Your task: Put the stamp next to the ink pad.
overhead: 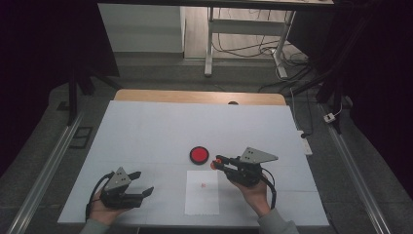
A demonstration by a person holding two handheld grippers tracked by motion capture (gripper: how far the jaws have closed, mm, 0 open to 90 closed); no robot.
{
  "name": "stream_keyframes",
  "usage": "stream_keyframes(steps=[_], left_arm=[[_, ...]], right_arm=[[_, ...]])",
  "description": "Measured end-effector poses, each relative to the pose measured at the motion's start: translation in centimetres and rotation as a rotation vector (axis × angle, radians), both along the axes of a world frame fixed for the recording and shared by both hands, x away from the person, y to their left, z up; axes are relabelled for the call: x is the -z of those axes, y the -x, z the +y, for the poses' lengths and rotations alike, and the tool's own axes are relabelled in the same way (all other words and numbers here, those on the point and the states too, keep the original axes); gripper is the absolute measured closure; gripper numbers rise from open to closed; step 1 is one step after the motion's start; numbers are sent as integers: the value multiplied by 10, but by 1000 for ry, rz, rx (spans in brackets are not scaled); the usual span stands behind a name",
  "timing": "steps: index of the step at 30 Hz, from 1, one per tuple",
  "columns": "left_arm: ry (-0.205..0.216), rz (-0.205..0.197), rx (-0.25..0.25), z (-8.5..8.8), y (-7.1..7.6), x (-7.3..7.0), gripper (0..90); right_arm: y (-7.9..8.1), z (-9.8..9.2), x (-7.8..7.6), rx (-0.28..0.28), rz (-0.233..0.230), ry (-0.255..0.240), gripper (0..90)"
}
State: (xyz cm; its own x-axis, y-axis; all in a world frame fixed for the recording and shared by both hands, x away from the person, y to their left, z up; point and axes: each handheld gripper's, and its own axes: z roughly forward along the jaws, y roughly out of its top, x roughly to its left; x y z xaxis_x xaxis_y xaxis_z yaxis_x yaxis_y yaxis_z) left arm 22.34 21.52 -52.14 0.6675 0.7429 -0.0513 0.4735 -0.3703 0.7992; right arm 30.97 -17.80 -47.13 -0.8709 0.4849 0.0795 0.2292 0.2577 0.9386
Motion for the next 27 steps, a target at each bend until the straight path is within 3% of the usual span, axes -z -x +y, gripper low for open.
stream_keyframes(steps=[9,27], left_arm=[[-4,4,2,1,-2,1,264],[2,12,-7,4,-3,0,258]], right_arm=[[-14,1,1,29,6,7,725],[-61,10,8,121,55,41,724]])
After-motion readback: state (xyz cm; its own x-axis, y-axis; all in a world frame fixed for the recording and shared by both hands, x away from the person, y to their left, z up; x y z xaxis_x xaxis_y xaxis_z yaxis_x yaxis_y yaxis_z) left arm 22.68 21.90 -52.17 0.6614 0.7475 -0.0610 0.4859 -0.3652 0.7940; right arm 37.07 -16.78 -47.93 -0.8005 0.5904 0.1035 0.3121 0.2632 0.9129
